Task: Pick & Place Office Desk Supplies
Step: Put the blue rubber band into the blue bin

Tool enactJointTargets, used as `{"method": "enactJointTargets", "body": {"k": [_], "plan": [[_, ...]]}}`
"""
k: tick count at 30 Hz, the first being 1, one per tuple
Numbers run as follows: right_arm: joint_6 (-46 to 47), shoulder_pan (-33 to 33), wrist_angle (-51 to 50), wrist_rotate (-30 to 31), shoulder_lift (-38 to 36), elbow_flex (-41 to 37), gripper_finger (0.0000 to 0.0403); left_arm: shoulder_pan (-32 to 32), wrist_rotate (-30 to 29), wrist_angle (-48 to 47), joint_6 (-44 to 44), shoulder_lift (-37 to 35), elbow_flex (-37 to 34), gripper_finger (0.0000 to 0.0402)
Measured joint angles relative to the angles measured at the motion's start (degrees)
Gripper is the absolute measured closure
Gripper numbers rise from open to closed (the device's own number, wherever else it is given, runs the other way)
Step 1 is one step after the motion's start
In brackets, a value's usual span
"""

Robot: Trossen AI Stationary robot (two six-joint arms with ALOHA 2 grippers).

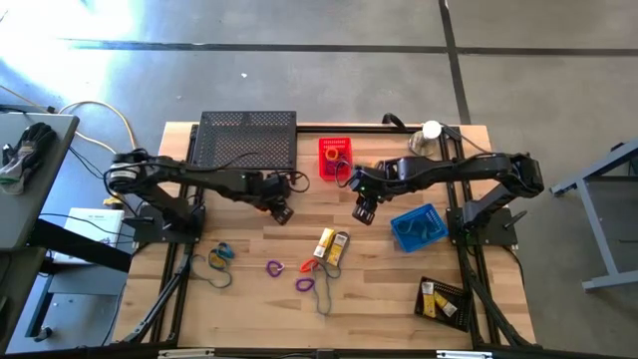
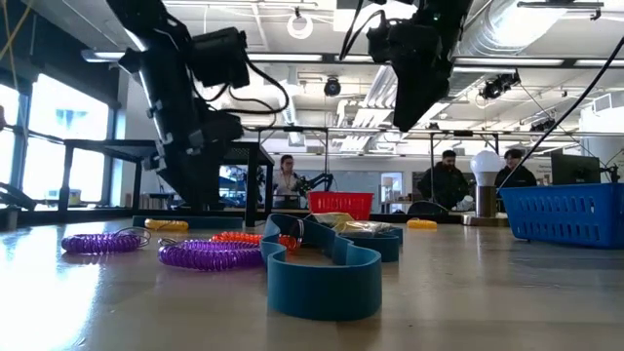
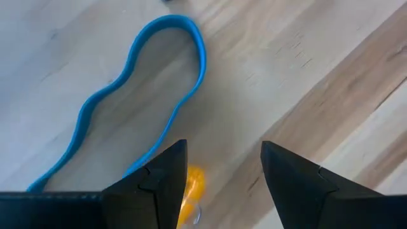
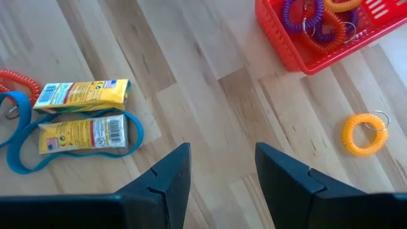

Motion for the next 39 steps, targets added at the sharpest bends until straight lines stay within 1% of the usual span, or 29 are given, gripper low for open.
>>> {"method": "enactJointTargets", "body": {"k": [3,7,10,15,25,30,39], "plan": [[0.00,0.02,0.02,-0.02,0.00,0.00,0.0239,0.04,-0.33,1.52,2.77,0.90,0.00,0.0208],[0.00,0.00,0.03,0.00,0.02,0.00,0.0239,0.01,-4.84,2.36,5.90,0.09,0.02,0.0208],[-0.02,-0.18,0.05,0.00,0.02,0.00,0.0239,0.42,-5.19,2.90,6.34,-0.23,0.07,0.0208],[-0.02,-0.57,0.04,0.00,0.04,0.00,0.0239,1.73,-5.65,2.66,9.60,0.14,0.04,0.0208],[-0.04,-0.57,1.33,0.13,0.04,0.00,0.0239,3.47,-5.88,3.92,9.76,0.14,0.02,0.0208],[-0.03,-0.58,1.80,0.17,0.04,0.00,0.0239,3.47,-7.18,5.38,9.79,0.30,0.02,0.0208],[-0.04,-0.57,3.24,0.04,0.04,-0.02,0.0239,3.84,-7.53,6.34,10.59,4.12,0.00,0.0208]]}}
